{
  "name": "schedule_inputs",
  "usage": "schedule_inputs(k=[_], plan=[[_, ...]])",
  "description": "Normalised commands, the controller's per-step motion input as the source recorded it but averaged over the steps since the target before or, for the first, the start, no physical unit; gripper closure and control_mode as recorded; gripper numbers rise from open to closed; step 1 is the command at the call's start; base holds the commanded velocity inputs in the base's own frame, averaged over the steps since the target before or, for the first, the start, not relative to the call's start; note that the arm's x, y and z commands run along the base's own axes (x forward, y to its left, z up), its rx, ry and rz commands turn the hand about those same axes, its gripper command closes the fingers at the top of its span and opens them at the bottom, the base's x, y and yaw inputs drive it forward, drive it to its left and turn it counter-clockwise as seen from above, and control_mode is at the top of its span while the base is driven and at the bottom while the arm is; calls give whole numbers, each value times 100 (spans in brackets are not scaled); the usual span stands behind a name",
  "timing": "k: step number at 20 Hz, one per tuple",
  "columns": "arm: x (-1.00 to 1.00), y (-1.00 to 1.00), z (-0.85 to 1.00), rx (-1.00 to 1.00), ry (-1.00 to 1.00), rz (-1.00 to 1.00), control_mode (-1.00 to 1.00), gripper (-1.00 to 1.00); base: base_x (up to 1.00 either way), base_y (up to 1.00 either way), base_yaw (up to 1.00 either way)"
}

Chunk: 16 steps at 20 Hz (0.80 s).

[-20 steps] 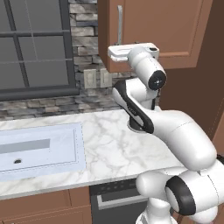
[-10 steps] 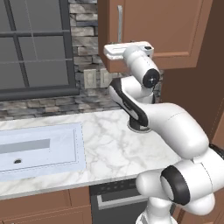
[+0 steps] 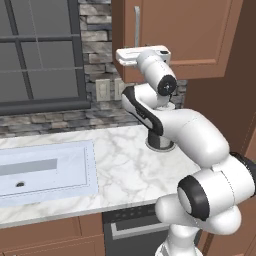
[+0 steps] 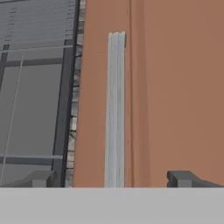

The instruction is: Get the candle and the beer from the cabinet and move them to the dining counter.

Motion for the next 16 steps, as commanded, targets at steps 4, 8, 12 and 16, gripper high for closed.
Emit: schedule_inputs(k=[4, 8, 12, 16], plan=[[18, 0, 0, 0, 0, 1, -100, -100, 0, 0, 0], [21, 0, 0, 0, 0, 0, -100, -100, 0, 0, 0], [19, 0, 0, 0, 0, 0, -100, -100, 0, 0, 0], [20, 0, 0, 0, 0, 0, -100, -100, 0, 0, 0]])
